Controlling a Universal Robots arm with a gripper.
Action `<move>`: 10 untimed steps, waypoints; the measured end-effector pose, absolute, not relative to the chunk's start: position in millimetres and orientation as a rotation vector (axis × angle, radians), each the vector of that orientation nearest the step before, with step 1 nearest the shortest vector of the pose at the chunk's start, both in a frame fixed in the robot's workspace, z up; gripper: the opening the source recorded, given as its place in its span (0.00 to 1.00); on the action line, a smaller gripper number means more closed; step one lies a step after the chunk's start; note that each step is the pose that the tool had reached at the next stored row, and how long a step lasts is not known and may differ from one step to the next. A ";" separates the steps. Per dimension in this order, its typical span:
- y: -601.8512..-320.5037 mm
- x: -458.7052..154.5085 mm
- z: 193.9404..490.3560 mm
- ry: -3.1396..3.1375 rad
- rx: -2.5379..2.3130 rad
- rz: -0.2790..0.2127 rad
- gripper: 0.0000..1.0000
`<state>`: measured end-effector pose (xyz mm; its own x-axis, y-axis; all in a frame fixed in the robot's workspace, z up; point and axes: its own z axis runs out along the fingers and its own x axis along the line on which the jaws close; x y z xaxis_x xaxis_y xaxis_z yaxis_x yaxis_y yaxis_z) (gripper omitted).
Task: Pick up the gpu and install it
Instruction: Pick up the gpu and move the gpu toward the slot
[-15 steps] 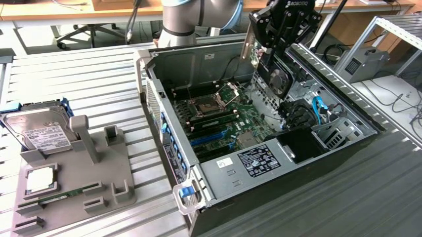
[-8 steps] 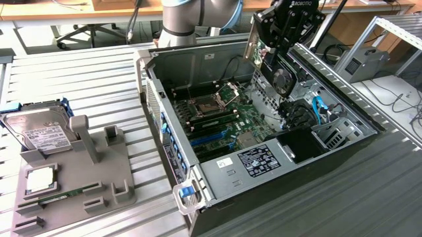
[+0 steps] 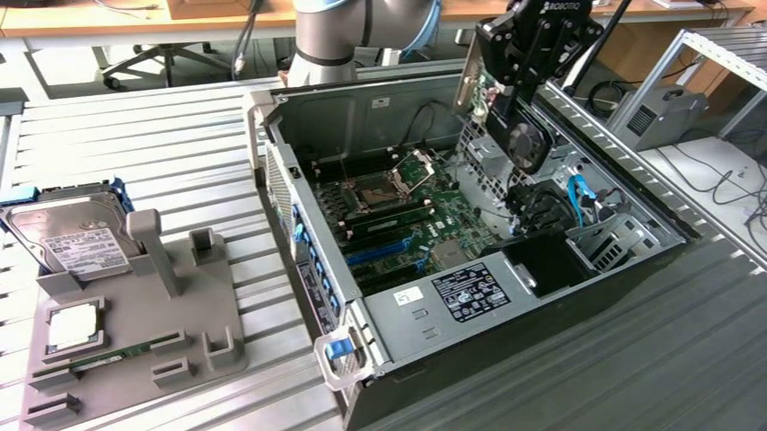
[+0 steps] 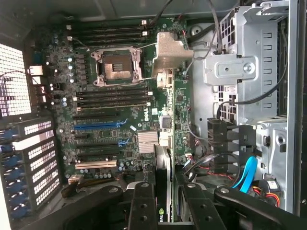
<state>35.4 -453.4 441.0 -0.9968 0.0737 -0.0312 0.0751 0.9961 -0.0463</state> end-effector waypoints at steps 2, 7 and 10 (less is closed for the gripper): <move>-453.3 38.4 441.0 3.109 0.116 -0.075 0.26; -453.3 46.8 440.8 3.109 0.116 -0.078 0.26; -453.3 50.8 440.7 3.109 0.116 -0.079 0.26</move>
<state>50.8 -453.3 440.7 -0.9968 0.0737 -0.0315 0.0752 0.9959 -0.0498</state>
